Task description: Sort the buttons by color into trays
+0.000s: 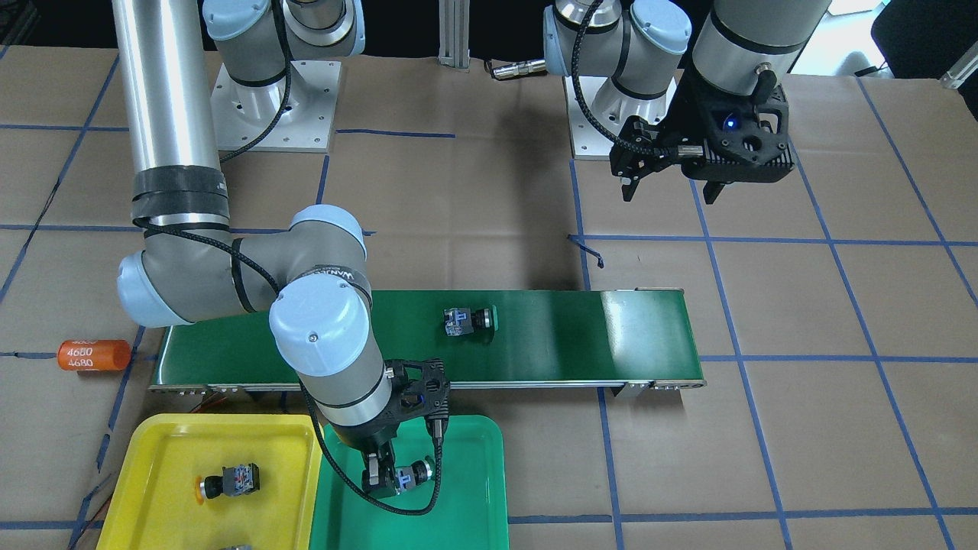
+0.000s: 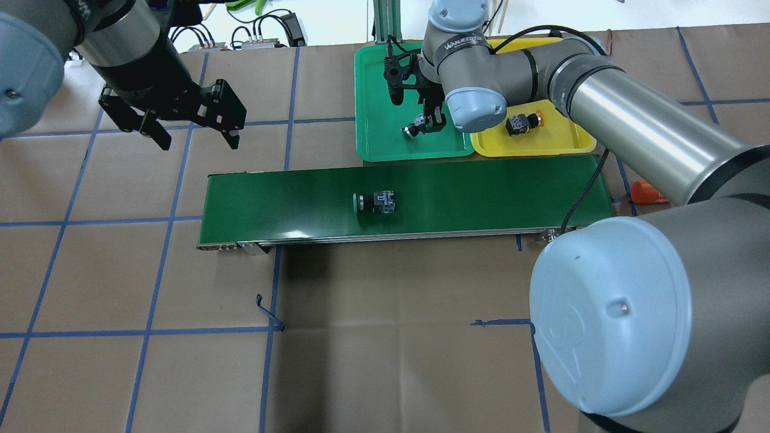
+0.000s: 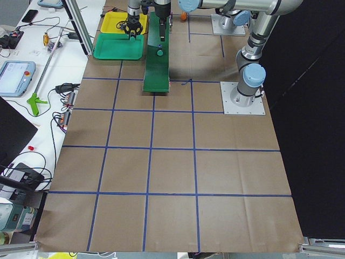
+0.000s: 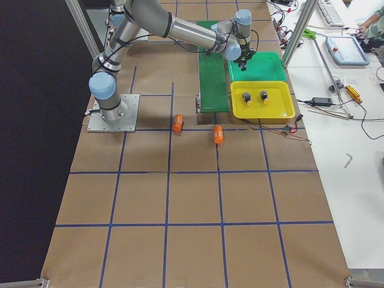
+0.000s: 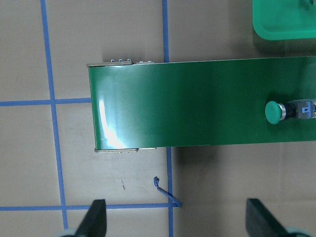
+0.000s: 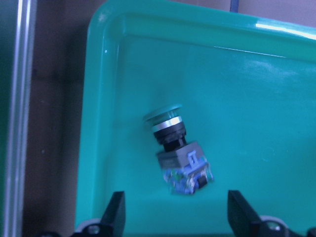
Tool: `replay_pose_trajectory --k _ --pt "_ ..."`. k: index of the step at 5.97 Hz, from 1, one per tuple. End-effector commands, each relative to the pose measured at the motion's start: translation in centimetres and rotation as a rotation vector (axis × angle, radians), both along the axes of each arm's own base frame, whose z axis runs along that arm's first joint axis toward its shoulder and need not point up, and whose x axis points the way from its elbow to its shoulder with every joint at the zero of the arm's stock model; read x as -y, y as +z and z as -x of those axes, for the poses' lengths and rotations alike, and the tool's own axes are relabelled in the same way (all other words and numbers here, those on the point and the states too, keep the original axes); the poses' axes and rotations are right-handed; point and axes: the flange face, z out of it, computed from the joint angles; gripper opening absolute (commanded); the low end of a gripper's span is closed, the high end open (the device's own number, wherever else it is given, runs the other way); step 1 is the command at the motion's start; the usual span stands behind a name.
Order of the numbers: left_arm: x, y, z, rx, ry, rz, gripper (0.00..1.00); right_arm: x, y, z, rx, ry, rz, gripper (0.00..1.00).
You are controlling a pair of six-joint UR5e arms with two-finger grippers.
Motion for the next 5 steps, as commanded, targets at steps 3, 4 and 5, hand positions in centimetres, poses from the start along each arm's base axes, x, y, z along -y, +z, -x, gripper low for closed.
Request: replay_pose_trajectory --k 3,4,5 --pt "0.0 0.6 -1.3 0.022 0.004 0.011 0.99 -7.9 9.8 3.5 -0.100 -0.031 -0.238 1.00" --pt "0.0 0.4 -1.7 0.022 0.011 0.008 0.99 -10.0 8.4 3.5 -0.098 -0.036 -0.272 1.00" --pt "0.1 0.7 -1.8 0.022 0.022 0.014 0.99 -12.2 5.8 3.7 -0.092 -0.071 -0.310 1.00"
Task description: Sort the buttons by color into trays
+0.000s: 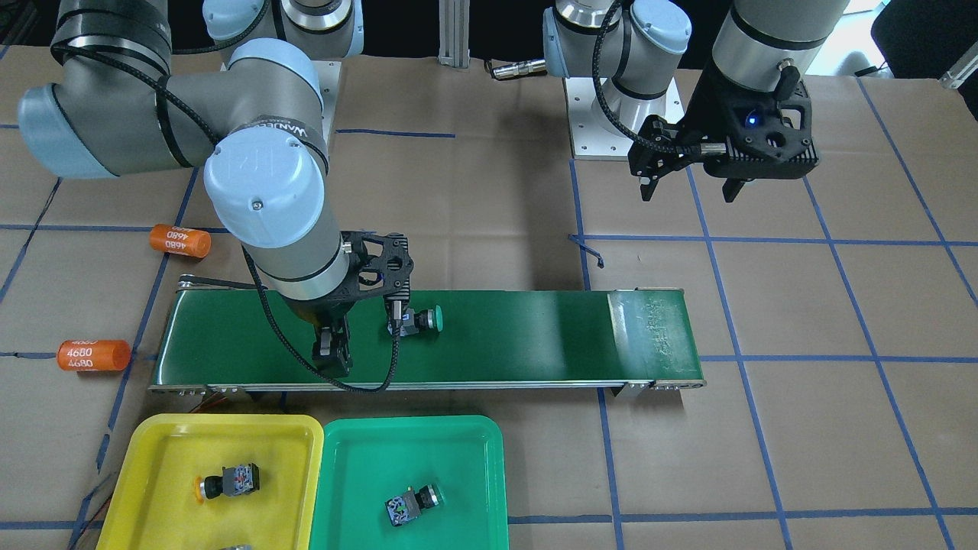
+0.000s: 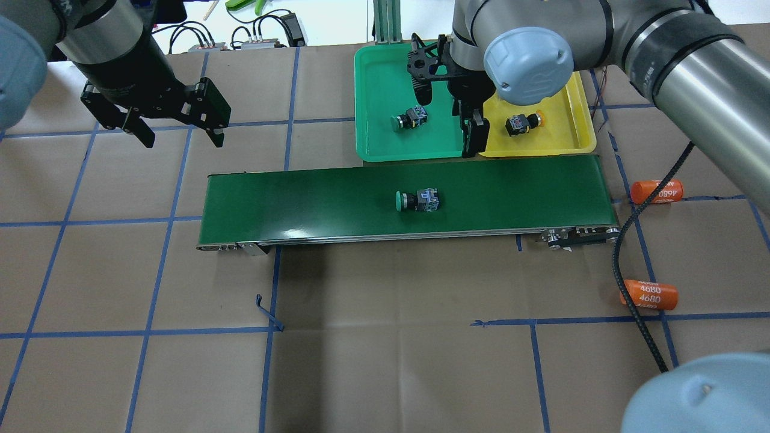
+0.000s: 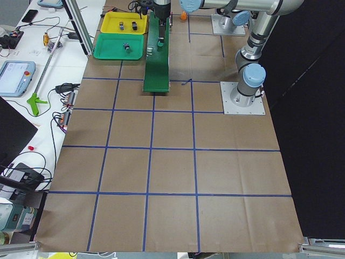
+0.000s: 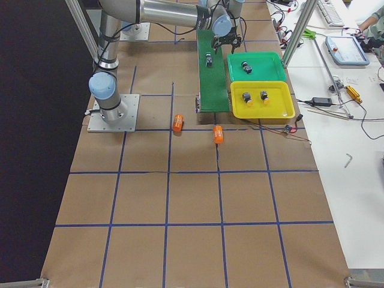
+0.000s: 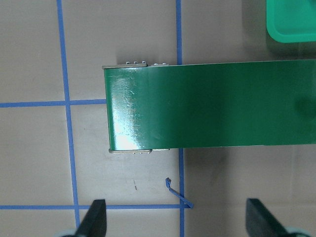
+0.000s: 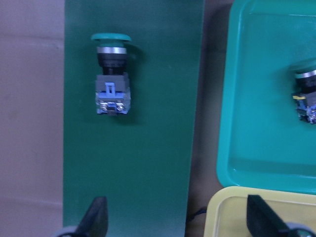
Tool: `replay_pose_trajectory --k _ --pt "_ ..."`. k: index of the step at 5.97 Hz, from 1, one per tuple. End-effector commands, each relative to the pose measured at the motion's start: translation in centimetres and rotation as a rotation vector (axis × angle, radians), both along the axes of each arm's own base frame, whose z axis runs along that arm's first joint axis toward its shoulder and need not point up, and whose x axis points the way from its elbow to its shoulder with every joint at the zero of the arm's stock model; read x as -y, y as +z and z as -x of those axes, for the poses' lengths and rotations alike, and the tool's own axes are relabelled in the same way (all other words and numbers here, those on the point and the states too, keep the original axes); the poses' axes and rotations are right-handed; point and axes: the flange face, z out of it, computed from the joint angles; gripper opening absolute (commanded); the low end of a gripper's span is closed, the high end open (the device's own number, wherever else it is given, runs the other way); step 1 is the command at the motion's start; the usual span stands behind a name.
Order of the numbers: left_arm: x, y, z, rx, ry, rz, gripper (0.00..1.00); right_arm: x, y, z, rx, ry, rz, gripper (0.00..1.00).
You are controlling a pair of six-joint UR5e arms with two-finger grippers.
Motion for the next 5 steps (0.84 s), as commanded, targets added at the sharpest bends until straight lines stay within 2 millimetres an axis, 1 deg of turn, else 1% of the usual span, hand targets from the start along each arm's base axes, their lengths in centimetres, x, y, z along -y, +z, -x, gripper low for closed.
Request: replay_pose_trajectory --k 1,2,3,4,5 --pt "0.0 0.2 -0.1 -0.002 0.010 0.004 0.99 -3.3 -4.6 -0.2 0.015 -0.040 0.024 1.00" --pt "0.0 0.2 -0.1 -0.003 0.011 0.004 0.99 -4.5 -7.2 -0.2 0.050 -0.043 0.028 1.00" --pt "0.0 0.2 -0.1 -0.002 0.011 0.004 0.99 -4.7 -8.0 0.7 0.058 -0.049 0.029 1.00" --pt "0.0 0.2 -0.1 -0.002 0.011 0.004 0.99 -4.8 -9.0 2.3 0.052 -0.047 0.009 1.00" --pt "0.0 0.2 -0.1 -0.002 0.008 0.004 0.99 -4.8 -9.8 4.6 0.054 -0.055 -0.008 1.00"
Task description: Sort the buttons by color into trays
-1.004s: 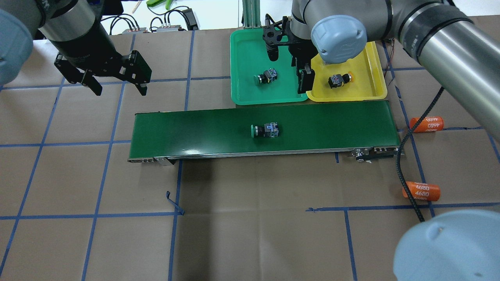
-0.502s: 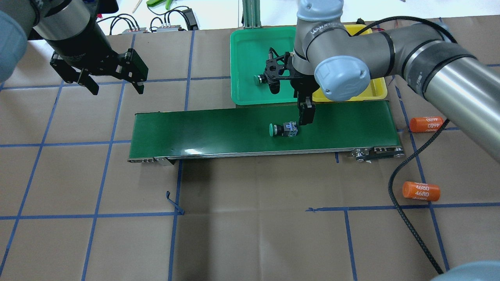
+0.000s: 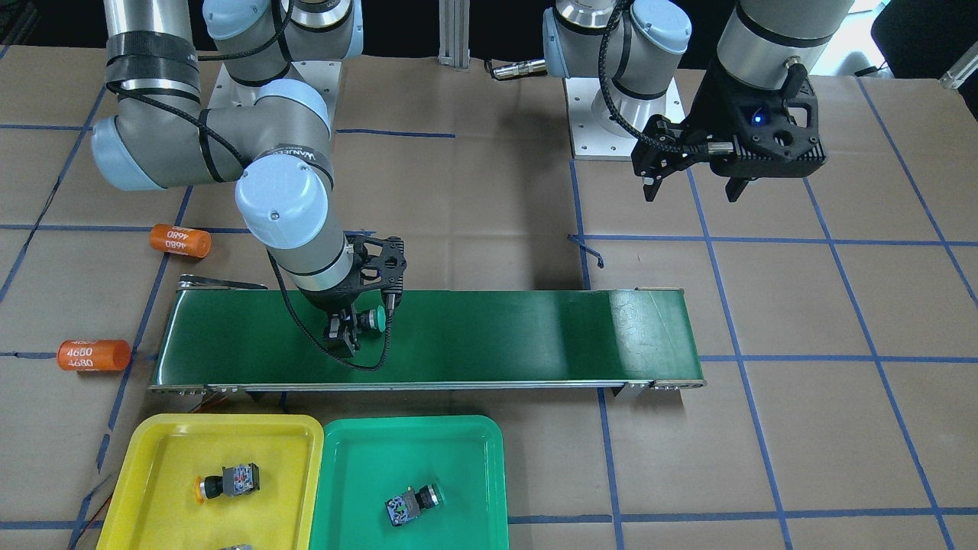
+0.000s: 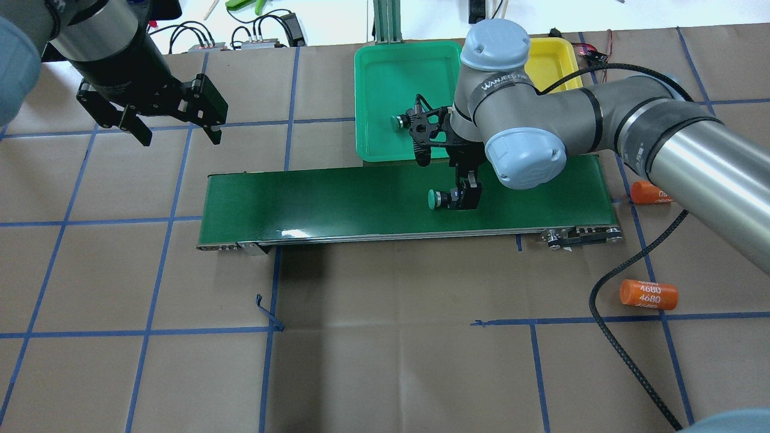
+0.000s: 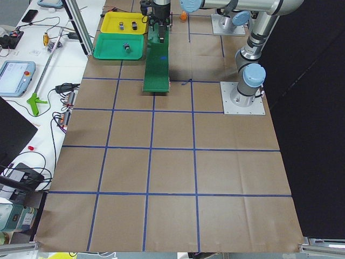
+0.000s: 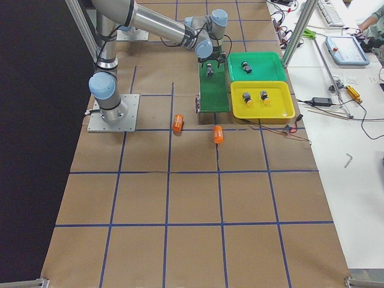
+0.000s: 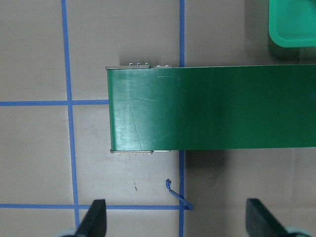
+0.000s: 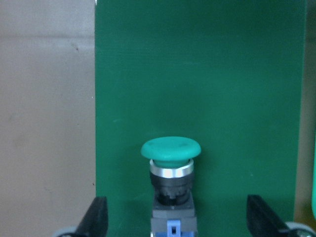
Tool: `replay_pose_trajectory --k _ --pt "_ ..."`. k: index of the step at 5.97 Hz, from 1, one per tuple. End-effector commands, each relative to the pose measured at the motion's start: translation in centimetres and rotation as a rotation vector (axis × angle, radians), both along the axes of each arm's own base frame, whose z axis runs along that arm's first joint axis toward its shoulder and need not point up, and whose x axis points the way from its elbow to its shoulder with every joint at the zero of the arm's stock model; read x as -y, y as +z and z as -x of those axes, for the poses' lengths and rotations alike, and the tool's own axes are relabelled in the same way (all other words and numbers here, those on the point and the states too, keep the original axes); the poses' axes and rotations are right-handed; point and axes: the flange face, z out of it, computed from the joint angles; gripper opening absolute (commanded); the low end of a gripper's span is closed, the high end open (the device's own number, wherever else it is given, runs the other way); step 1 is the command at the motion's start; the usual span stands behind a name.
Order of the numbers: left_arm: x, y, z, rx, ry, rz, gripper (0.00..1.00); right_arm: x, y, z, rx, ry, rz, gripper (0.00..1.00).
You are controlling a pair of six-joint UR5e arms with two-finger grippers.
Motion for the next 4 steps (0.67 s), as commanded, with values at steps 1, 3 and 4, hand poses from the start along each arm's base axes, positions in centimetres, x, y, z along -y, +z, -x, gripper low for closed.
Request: replay_pose_trajectory --k 1,3,4 --pt "0.0 0.0 0.0 0.000 -0.004 0.000 0.99 0.0 0.0 3.1 0.004 -0.016 -0.001 0.96" --pt "0.0 0.0 0.0 0.000 -0.002 0.000 0.99 -0.1 0.0 3.8 -0.014 -0.023 -0.004 0.45" --pt "0.0 0.0 0.0 0.000 -0.004 0.000 0.99 -0.2 -0.7 5.3 -0.012 -0.015 -0.017 0.33"
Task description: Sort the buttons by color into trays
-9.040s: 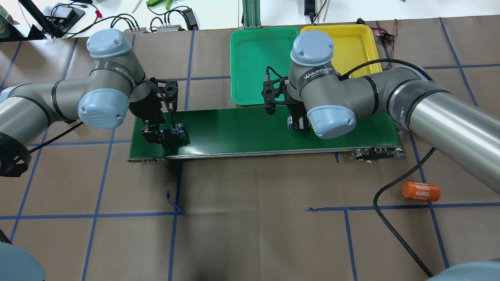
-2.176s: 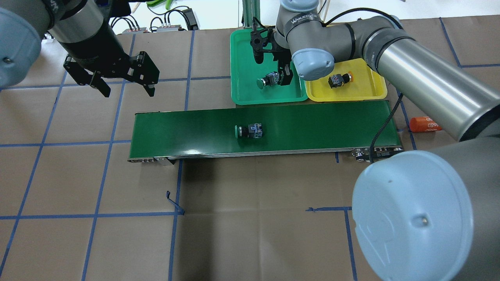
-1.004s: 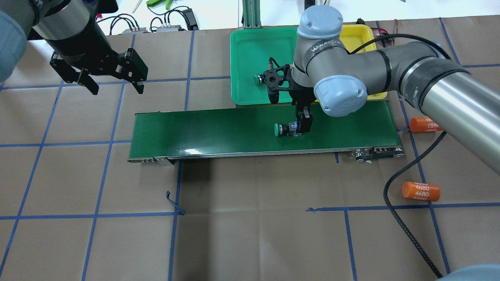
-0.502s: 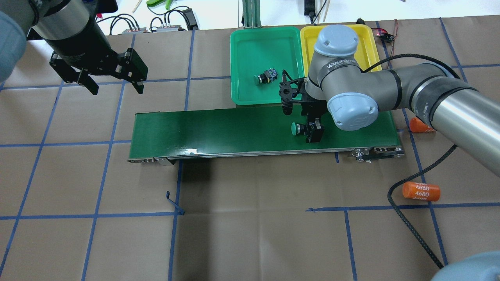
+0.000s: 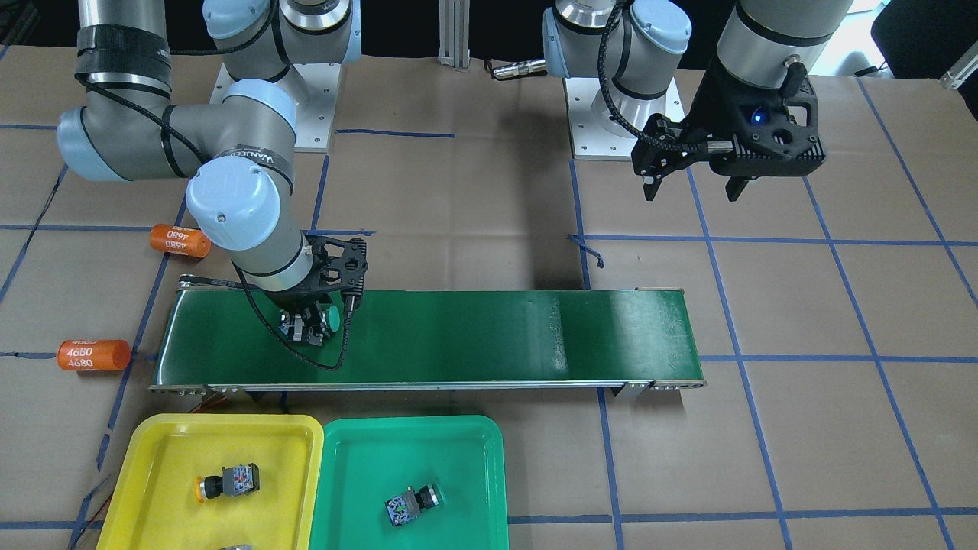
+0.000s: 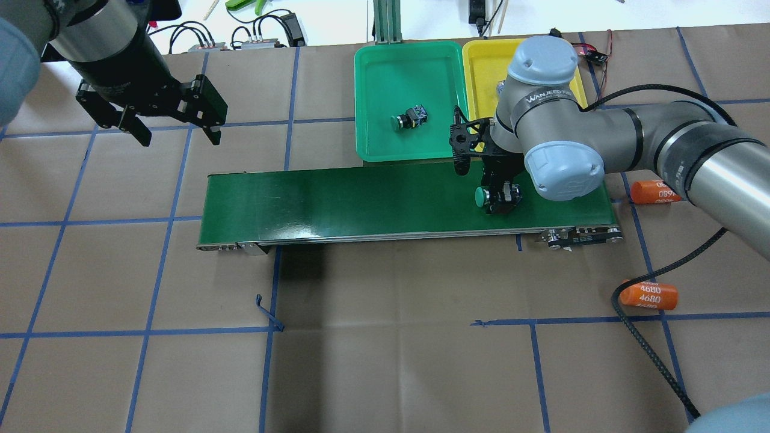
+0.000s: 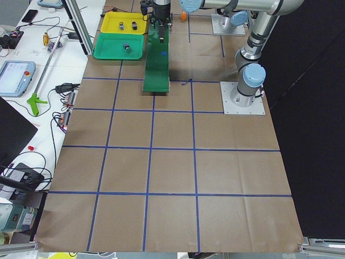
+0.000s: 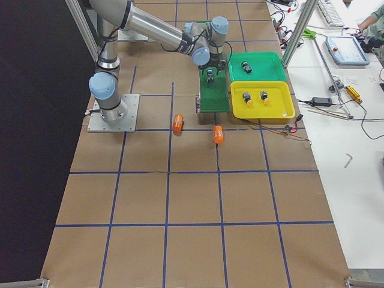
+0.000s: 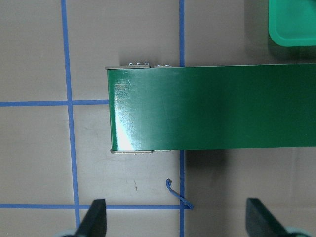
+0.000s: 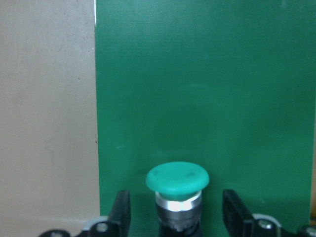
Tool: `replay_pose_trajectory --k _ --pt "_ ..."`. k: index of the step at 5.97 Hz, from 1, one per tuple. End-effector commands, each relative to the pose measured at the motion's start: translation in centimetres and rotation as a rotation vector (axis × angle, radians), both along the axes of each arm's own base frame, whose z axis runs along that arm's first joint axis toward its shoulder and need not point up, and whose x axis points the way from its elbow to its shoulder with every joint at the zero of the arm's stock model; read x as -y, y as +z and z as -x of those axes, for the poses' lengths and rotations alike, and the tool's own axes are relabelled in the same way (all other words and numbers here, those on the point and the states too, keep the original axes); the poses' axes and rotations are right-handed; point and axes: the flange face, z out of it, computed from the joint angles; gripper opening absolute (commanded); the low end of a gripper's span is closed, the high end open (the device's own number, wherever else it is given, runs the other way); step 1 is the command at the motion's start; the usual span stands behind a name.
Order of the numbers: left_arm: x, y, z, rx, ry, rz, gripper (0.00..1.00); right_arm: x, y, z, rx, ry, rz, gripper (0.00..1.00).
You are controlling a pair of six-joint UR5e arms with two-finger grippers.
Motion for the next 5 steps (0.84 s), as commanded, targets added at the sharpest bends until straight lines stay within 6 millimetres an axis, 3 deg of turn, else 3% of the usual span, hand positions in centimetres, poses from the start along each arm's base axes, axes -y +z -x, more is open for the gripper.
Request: replay_pose_trajectory --k 1,2,3,4,5 --pt "0.0 0.1 -0.1 0.006 -0.007 0.001 0.99 0.4 -0.2 2.8 -0.001 0.012 -0.003 0.19" --pt "0.1 0.2 -1.0 -0.001 0.011 0.003 0.99 0.3 1.4 4.0 -0.041 0.046 0.028 0.09" --pt "0.1 0.2 -1.1 0.001 0.013 0.003 0.99 0.4 4.0 4.7 -0.058 0.040 0.077 0.08" --pt "0.0 0.2 -1.1 0.001 0.015 0.003 0.99 0.9 7.8 4.6 -0.092 0.045 0.147 0.08" --pt "0.0 0.3 -1.2 0.002 0.016 0.004 0.99 2.8 11.0 3.9 -0.088 0.055 0.215 0.09"
